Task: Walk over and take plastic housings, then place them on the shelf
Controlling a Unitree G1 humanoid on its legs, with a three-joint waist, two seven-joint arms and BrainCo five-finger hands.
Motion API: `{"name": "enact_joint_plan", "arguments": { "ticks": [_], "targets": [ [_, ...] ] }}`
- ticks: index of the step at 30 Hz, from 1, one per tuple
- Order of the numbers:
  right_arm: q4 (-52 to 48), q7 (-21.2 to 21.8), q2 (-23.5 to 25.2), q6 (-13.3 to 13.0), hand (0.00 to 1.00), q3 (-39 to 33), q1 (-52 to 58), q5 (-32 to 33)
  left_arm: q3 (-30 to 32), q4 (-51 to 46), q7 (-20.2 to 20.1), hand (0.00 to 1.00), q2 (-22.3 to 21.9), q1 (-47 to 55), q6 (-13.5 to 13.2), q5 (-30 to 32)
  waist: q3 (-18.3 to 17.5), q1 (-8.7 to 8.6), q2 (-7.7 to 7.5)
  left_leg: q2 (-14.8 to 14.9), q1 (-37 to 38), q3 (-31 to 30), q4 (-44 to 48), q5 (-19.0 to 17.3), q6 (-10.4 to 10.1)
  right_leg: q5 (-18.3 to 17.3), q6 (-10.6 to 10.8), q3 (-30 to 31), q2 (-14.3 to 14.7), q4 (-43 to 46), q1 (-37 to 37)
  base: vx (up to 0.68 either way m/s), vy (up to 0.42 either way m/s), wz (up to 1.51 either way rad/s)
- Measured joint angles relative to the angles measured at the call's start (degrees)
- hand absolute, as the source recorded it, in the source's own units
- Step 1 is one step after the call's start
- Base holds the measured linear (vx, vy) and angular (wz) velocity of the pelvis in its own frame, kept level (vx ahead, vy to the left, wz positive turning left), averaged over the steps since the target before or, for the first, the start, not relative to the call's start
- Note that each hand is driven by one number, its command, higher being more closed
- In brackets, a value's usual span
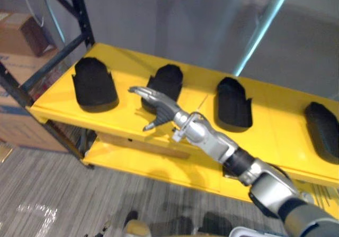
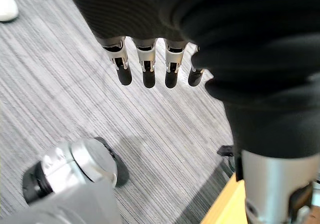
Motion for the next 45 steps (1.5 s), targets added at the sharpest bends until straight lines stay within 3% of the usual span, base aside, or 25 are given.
{"name": "enact_joint_plan", "arguments": {
  "ticks": [3, 5, 7, 9, 10, 13, 15, 17, 20, 23, 26, 29, 31, 34, 38, 40, 45],
  "targets": [
    [-6.13, -8.96, -1.93, 2.45, 0.00, -9.82, 2.93, -0.59, -0.51, -1.12, -0.20, 0.00, -0.07, 0.11, -4.01, 0.02, 0.13, -0.42, 0.18, 0.27, 0.46, 1.26, -1.60, 1.04, -0.34, 0.11, 0.05, 1.25, 0.03, 0.45, -1.29, -0.01, -0.010, -0.18],
    [-13.66, -13.58, -4.10, 2.80, 0.00, -16.37, 7.46, -0.57, -0.50, -4.03, 1.97, 0.00, -0.10, 0.18, -7.24, 0.56, 0.04, -0.87, 0.01, 0.48, 1.18, 2.93, -1.76, 1.03, -0.37, 0.46, -0.02, 2.53, 0.09, 0.31, -1.61, 0.05, 0.005, -0.39],
    [-25.83, -18.63, -6.72, 2.53, 0.00, -26.43, 17.13, -0.54, -0.07, -11.81, 8.45, 0.00, -0.26, -0.14, -11.25, 1.10, -0.01, -3.25, -0.06, 0.45, 1.89, 4.10, -1.82, 0.78, -0.26, 0.60, 0.03, 3.42, -0.05, 0.36, -1.52, 0.06, 0.011, -0.30],
    [-31.16, -21.54, -7.37, 2.43, 0.00, -32.98, 24.06, -0.49, 1.18, -17.61, 13.28, 0.00, -0.37, -0.98, -13.82, 1.22, 0.00, -4.55, -0.04, 0.49, 2.67, 5.55, -1.85, 0.41, -0.22, 0.77, 0.08, 4.82, -0.08, 0.35, -1.64, 0.04, 0.017, -0.36],
    [-34.01, -25.35, -7.20, 1.84, 0.00, -39.80, 31.76, 0.01, 3.47, -23.14, 18.56, 0.00, -0.76, -1.93, -16.90, 1.23, -0.04, -5.92, -0.03, 0.47, 3.30, 6.49, -1.73, -0.15, -0.07, 0.87, 0.18, 5.72, -0.15, 0.35, -1.54, 0.02, 0.021, -0.31],
    [-35.47, -32.60, -4.16, -0.65, 0.00, -52.80, 45.69, 0.70, 8.50, -33.68, 26.36, 0.00, -2.37, -2.21, -21.62, 2.20, -0.19, -8.66, 0.23, 0.43, 4.27, 8.48, -1.46, -0.96, 0.12, 1.24, 0.34, 7.44, -0.24, 0.07, -1.56, 0.01, 0.022, -0.33],
    [-35.77, -35.31, -1.31, -2.64, 0.00, -57.96, 50.88, 2.29, 9.88, -39.32, 29.57, 0.00, -3.73, -1.52, -22.57, 3.59, -0.47, -9.88, 0.74, 0.42, 4.56, 9.17, -1.41, -1.26, 0.18, 1.38, 0.37, 7.91, -0.27, -0.16, -1.56, 0.00, 0.016, -0.22],
    [-35.82, -36.70, 2.67, -5.68, 0.00, -62.71, 57.37, 4.27, 10.59, -48.15, 32.96, 0.00, -5.98, 0.15, -22.82, 5.96, -1.03, -11.20, 1.77, 0.42, 4.97, 9.58, -1.42, -1.44, 0.23, 1.50, 0.35, 8.24, -0.24, -0.47, -1.35, -0.01, 0.005, -0.13],
    [-35.73, -34.79, 8.64, -9.59, 0.00, -63.55, 66.99, 7.38, 11.36, -58.90, 36.35, 0.00, -7.96, 3.74, -23.00, 10.47, -2.11, -12.88, 3.68, 0.68, 5.29, 10.44, -1.40, -1.54, 0.23, 1.50, 0.35, 8.83, -0.07, -0.48, -1.37, -0.01, -0.001, -0.09],
    [-32.53, -32.16, 12.35, -11.18, 0.00, -61.27, 72.66, 7.86, 10.66, -63.93, 38.75, 0.00, -8.37, 6.32, -23.06, 16.57, -2.71, -12.96, 4.70, 0.97, 6.40, 11.50, -1.32, -2.06, 0.44, 1.45, 0.36, 9.58, 0.09, -0.57, -0.52, -0.04, -0.003, -0.16],
    [-27.73, -29.23, 13.42, -11.59, 0.00, -58.51, 74.07, 10.02, 8.68, -66.19, 39.46, 0.00, -8.35, 8.05, -23.03, 21.39, -2.92, -12.93, 4.76, 1.00, 7.23, 12.25, -1.31, -2.33, 0.49, 1.21, 0.32, 9.87, 0.04, -0.60, -0.11, -0.05, 0.003, -0.12],
    [-22.02, -25.72, 15.13, -11.46, 0.00, -54.30, 74.65, 15.79, 6.12, -66.13, 37.70, 0.00, -8.41, 9.67, -21.84, 20.30, -3.26, -12.94, 4.79, 1.10, 7.20, 12.92, -1.30, -2.31, 0.48, 0.96, -0.02, 9.94, -0.03, -0.45, -0.38, -0.05, 0.004, -0.04],
    [-18.74, -23.74, 16.18, -11.41, 0.00, -53.15, 74.68, 21.57, 4.64, -65.20, 34.61, 0.00, -8.41, 11.04, -20.74, 17.74, -3.92, -12.88, 4.76, 1.12, 7.24, 13.15, -1.31, -2.28, 0.48, 1.07, 0.23, 9.94, -0.05, -0.37, -0.41, 0.00, 0.000, 0.00],
    [-15.37, -22.09, 16.89, -11.40, 0.00, -52.61, 74.41, 24.95, 2.97, -60.87, 31.08, 0.00, -8.54, 12.23, -18.59, 14.27, -4.62, -12.76, 4.83, 1.07, 7.37, 13.21, -1.31, -2.15, 0.28, 1.14, 0.38, 9.85, -0.16, -0.09, -0.33, 0.04, 0.009, 0.01],
    [-14.74, -19.94, 17.06, -13.05, 0.00, -50.46, 72.52, 26.06, 0.12, -54.18, 27.71, 0.00, -8.63, 12.37, -16.22, 9.63, -4.62, -12.67, 4.71, 0.87, 7.33, 12.71, -1.31, -2.18, 0.30, 0.95, 0.61, 9.30, -0.42, -0.06, 0.03, 0.00, 0.004, 0.07],
    [-14.15, -20.85, 17.07, -14.34, 0.00, -47.02, 70.39, 25.66, -1.09, -50.51, 26.09, 0.00, -8.97, 12.42, -14.30, 9.48, -4.59, -12.46, 4.54, 0.63, 7.29, 11.37, -1.28, -2.23, 0.36, 0.02, 0.78, 7.82, -0.94, 0.72, 0.61, 0.00, 0.005, 0.28],
    [-14.11, -24.31, 16.41, -16.25, 0.00, -42.30, 63.54, 21.51, -1.94, -48.86, 26.11, 0.00, -9.03, 13.01, -13.06, 6.56, -4.31, -10.27, 4.77, 0.04, 3.80, 5.96, 1.25, -2.20, 0.37, -2.53, 0.78, 3.02, -1.59, 3.77, 0.50, 0.01, -0.022, 0.56]
  ]
}}
